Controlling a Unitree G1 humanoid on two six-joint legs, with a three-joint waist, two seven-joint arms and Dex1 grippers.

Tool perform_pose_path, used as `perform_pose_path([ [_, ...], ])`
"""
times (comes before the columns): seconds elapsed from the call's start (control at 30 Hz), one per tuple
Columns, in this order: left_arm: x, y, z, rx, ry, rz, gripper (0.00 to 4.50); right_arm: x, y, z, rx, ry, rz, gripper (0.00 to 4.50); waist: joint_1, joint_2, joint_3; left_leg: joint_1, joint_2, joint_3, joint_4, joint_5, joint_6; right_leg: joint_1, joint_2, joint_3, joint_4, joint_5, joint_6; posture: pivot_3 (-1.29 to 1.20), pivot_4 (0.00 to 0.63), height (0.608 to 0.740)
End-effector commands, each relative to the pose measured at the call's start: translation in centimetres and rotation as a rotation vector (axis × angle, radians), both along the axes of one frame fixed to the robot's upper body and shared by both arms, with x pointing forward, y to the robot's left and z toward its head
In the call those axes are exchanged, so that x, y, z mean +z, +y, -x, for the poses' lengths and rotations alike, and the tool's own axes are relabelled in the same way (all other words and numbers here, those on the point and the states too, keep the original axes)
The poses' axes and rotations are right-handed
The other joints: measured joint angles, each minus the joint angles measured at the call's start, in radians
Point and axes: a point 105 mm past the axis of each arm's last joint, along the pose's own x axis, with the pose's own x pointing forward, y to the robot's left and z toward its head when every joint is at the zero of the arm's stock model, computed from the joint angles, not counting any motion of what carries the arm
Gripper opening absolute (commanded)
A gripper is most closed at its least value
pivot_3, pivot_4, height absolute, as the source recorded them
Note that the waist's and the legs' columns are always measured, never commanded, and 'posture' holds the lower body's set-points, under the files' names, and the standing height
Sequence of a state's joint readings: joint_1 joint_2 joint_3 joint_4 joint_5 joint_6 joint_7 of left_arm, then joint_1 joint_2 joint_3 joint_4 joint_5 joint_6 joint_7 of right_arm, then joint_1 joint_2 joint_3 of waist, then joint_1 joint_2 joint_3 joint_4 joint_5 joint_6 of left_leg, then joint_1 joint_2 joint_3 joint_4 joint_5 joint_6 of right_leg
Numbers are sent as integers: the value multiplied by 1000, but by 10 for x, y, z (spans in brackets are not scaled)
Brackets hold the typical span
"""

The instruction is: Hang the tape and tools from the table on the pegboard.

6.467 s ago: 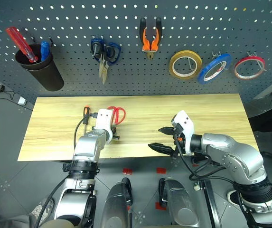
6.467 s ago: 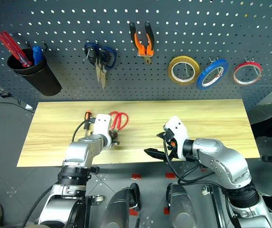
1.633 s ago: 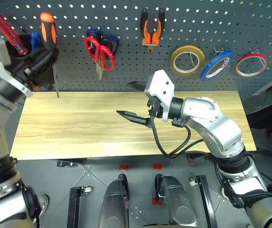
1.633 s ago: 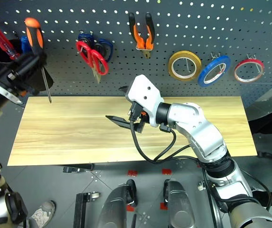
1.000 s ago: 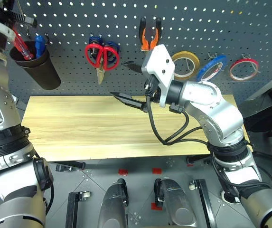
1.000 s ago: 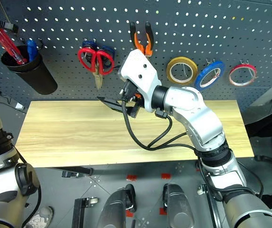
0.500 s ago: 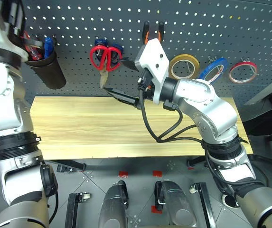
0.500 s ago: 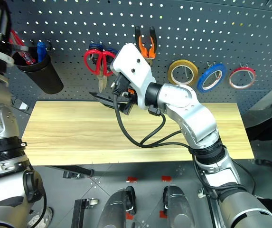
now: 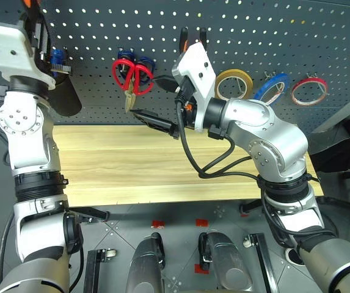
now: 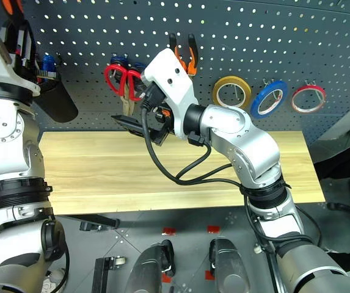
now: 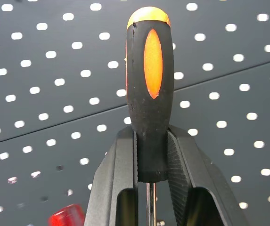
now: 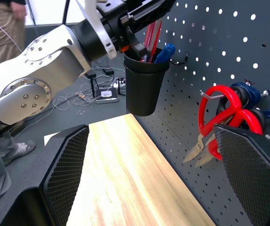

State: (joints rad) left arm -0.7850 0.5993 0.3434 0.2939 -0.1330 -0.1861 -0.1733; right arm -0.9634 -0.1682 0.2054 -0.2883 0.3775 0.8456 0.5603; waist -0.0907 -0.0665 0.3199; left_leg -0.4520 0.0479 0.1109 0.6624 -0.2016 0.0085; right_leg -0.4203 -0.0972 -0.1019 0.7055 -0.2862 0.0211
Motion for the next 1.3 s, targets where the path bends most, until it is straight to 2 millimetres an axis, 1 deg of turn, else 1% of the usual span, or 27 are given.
perform_pose_path([
  [0.03, 22, 0, 26, 25, -140, -3, 2075, 18, -1, 11, 23, -67, -39, 4500, 0, 0, 0, 0, 0, 0, 0, 0, 0, 0, 0, 0, 0, 0, 0, -209, 210, 740],
  [0.13, 24, -1, 31, 38, -170, 9, 2975, 17, -2, 10, 19, -68, -37, 4500, 1, 0, -5, 0, 0, 0, 0, 0, 0, 0, 0, 0, 0, 0, 0, -209, 210, 740],
  [0.17, 26, -5, 33, 38, -182, 6, 3250, 17, -3, 9, 13, -69, -37, 4500, 1, 0, -7, 0, 0, 0, 0, 0, 0, 0, 0, 0, 0, 0, 0, -208, 207, 740],
  [0.27, 31, -25, 37, 2, -197, -39, 3250, 16, -6, 6, -4, -72, -41, 4500, 1, 0, -12, 0, 0, 0, 0, 0, 0, 0, 0, 0, 0, 0, 0, -208, 205, 740],
  [0.33, 26, -45, 34, -74, -160, -60, 3250, 14, -10, 4, -21, -69, -45, 4500, 2, 0, -16, 0, 0, 0, 0, 0, 0, 0, 0, 0, 0, 0, 0, -208, 205, 740],
  [0.37, 21, -54, 32, -115, -131, -66, 3250, 13, -12, 3, -30, -67, -44, 4500, 2, 0, -19, 0, -1, 0, 0, 0, 0, 1, 0, 0, 0, 0, 0, -208, 205, 740],
  [0.4, 17, -59, 32, -141, -111, -67, 3250, 11, -14, 2, -36, -67, -44, 4500, 2, 1, -23, 0, -1, 0, 0, 0, 0, 1, 0, 0, 0, 0, 0, -209, 204, 740],
  [0.43, 10, -62, 31, -164, -80, -60, 3250, 9, -17, 1, -44, -66, -39, 4500, 2, 1, -26, 0, -1, 0, 0, 0, 0, 1, 0, 1, 0, 0, 0, -209, 204, 740],
  [0.5, -16, -52, 27, -199, 40, 55, 3250, 1, -27, -2, -78, -58, -17, 4500, 1, 3, -31, 0, 0, 0, 0, 0, 0, 1, 0, 1, 0, 0, 0, -209, 204, 740],
  [0.63, -70, -45, 22, -237, 306, 123, 3250, -16, -45, -7, -141, -37, 15, 4500, -12, 5, -33, 2, 0, 0, 0, 0, 0, 0, 0, 3, 2, 0, 0, -201, 204, 740],
  [0.67, -83, -47, 21, -265, 381, 141, 3250, -22, -50, -7, -157, -26, 22, 4500, -12, 5, -33, 2, 1, 0, 0, 0, 0, 0, 1, 3, 2, 0, 0, -191, 202, 740],
  [0.73, -104, -43, 18, -242, 488, 186, 3250, -36, -58, -7, -187, -8, 39, 4500, -11, 5, -33, 2, 1, -1, 0, 0, 0, 0, 2, 3, 4, 0, 0, -191, 202, 740],
  [0.8, -115, -37, 18, -194, 535, 204, 3250, -45, -64, -5, -209, -1, 47, 4500, -7, 5, -34, 2, 1, -2, 0, 0, 0, 0, 2, 3, 5, 0, 0, -176, 193, 740],
  [0.83, -121, -38, 20, -178, 558, 178, 3250, -51, -67, -5, -227, 8, 46, 4500, -4, 5, -35, 2, 0, -2, 0, 0, 0, 0, 2, 3, 5, 0, 0, -176, 193, 740],
  [0.9, -135, -37, 20, -173, 602, 193, 3250, -73, -82, -11, -329, 40, 28, 4500, 0, 4, -40, 2, 0, -1, 1, 0, 0, 0, 2, 4, 5, 0, 0, -171, 188, 740],
  [1.0, -151, -34, 21, -172, 645, 192, 3250, -100, -99, -19, -454, 65, 0, 4500, 6, 6, -53, 2, 0, -1, 0, 0, 0, 1, 2, 4, 4, 0, 0, -173, 178, 740],
  [1.07, -167, -31, 20, -167, 684, 186, 3250, -120, -113, -25, -565, 45, -8, 4500, 6, 6, -64, 2, 0, -1, 0, 0, 0, 0, 2, 4, 4, 0, 0, -181, 170, 740],
  [1.1, -173, -30, 19, -155, 696, 177, 3250, -128, -124, -30, -651, 27, -10, 4500, 6, 7, -70, 2, 0, -1, 0, 0, 0, 1, 2, 4, 4, 0, 0, -186, 164, 740],
  [1.17, -181, -28, 18, -155, 698, 195, 3250, -141, -140, -34, -744, 17, -28, 4500, 5, 8, -81, 3, 0, 0, 0, 0, 0, 1, 2, 5, 4, 0, 0, -189, 153, 740],
  [1.23, -196, -29, 16, -154, 715, 224, 3250, -167, -164, -37, -865, 75, -73, 4500, 4, 8, -93, 4, 0, 0, 0, 0, 0, 1, 2, 5, 5, 0, -1, -191, 138, 740],
  [1.27, -203, -29, 16, -152, 722, 228, 3250, -178, -173, -38, -914, 96, -78, 4500, 4, 9, -102, 4, 0, 0, 0, 0, 0, 1, 3, 5, 5, 0, -1, -190, 134, 740],
  [1.3, -207, -31, 16, -152, 725, 228, 3250, -184, -179, -38, -943, 106, -82, 4500, 4, 9, -108, 4, 0, 0, 0, 0, 0, 1, 3, 5, 4, 0, -1, -189, 130, 740],
])
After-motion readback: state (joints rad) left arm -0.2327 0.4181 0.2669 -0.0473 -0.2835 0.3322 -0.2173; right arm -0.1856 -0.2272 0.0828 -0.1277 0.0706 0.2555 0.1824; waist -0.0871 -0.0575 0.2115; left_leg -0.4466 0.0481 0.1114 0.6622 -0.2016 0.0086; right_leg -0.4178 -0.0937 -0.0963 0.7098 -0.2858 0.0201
